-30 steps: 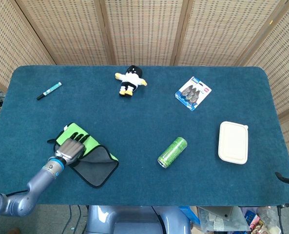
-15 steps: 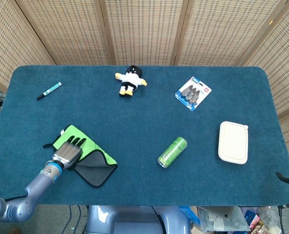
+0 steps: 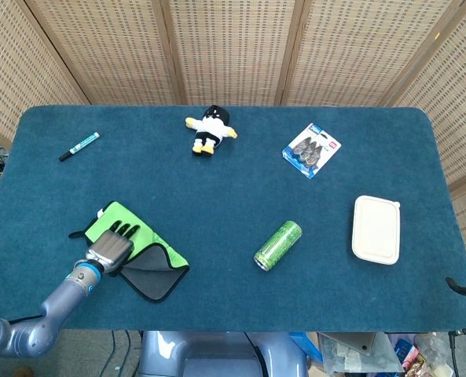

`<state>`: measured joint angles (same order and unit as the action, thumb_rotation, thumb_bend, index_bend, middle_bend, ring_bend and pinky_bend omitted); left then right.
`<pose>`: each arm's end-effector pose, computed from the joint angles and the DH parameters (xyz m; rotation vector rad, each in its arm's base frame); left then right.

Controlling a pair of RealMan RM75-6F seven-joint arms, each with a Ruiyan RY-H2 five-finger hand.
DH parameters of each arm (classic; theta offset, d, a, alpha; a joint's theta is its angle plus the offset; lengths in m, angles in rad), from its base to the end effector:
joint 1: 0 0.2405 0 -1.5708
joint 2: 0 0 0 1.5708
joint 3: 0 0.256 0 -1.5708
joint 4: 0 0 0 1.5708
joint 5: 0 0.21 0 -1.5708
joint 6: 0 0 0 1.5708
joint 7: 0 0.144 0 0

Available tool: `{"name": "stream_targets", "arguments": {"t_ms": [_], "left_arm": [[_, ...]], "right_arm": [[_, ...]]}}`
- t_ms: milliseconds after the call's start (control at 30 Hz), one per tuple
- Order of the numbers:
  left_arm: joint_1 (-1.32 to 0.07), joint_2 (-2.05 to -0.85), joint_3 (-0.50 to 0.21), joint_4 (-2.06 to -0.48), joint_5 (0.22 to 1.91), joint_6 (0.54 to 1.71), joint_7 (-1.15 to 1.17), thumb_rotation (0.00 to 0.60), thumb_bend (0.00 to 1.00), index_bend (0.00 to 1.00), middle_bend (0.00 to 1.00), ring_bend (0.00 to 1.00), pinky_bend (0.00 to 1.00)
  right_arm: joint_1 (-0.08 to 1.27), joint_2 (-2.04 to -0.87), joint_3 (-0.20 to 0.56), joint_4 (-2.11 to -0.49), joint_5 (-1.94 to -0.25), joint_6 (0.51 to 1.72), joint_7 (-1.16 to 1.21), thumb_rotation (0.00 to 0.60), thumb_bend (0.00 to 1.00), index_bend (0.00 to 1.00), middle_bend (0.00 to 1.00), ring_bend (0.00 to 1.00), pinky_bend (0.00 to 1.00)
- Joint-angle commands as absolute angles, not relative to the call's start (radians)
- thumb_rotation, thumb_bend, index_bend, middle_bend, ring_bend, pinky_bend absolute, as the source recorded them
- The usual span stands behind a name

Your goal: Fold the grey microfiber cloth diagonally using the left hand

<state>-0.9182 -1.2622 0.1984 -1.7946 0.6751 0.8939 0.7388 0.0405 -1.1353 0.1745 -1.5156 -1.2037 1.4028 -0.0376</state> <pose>-0.2122 0.2896 0.0192 -2.1204 -0.8533 -0.1886 -0.3690 -0.1857 0.1901 1.0886 -0.9427 0.6959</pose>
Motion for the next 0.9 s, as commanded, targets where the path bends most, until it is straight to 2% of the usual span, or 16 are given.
{"name": "stream_targets", "arguments": {"t_ms": [33,367,433,533,567,600,700,767,900], "left_arm": [[-0.918,-1.259,0.202,-1.797,0.672,0.892,0.739,0.600,0.76,0.61,0.00,0.00,0.00],[-0.918,-1.258,0.212,-1.803,0.660,0.900,0.756,0.600,0.76,0.59,0.00,0.00,0.00],[-0.920,-1.259,0.212,-1.805,0.652,0.901,0.759,0.600,0.76,0.51,0.00,0.00,0.00],[-0.922,-1.258,0.213,-1.807,0.650,0.896,0.759,0.600,0.76,0.20,0.00,0.00,0.00],[-0.922,-1.256,0.213,-1.808,0.650,0.891,0.756,0.600,0.72,0.09,0.00,0.00,0.00],[-0.923,-1.254,0.213,-1.810,0.649,0.886,0.754,0.600,0.67,0.02,0.00,0.00,0.00],[-0.930,-1.240,0.217,-1.819,0.645,0.869,0.750,0.600,0.49,0.00,0.00,0.00,0.00],[-0.932,-1.229,0.221,-1.829,0.651,0.870,0.750,0.600,0.42,0.00,0.00,0.00,0.00],[-0.911,-1.144,0.196,-1.914,0.736,0.893,0.674,0.600,0.38,0.00,0.00,0.00,0.00]], "right_arm": [[0.040,-1.135,0.175,-1.516,-1.204,1.403,-0.037,0.600,0.00,0.00,0.00,0.00,0.00],[0.038,-1.133,0.174,-1.518,-1.207,1.407,-0.035,0.600,0.00,0.00,0.00,0.00,0.00],[0.039,-1.133,0.174,-1.518,-1.206,1.406,-0.036,0.600,0.00,0.00,0.00,0.00,0.00],[0.039,-1.133,0.173,-1.518,-1.206,1.406,-0.036,0.600,0.00,0.00,0.00,0.00,0.00],[0.038,-1.133,0.173,-1.518,-1.206,1.406,-0.037,0.600,0.00,0.00,0.00,0.00,0.00],[0.038,-1.133,0.174,-1.519,-1.206,1.406,-0.037,0.600,0.00,0.00,0.00,0.00,0.00],[0.038,-1.133,0.174,-1.519,-1.205,1.407,-0.037,0.600,0.00,0.00,0.00,0.00,0.00],[0.038,-1.133,0.174,-1.520,-1.205,1.408,-0.037,0.600,0.00,0.00,0.00,0.00,0.00],[0.037,-1.132,0.175,-1.520,-1.204,1.407,-0.034,0.600,0.00,0.00,0.00,0.00,0.00]]}}
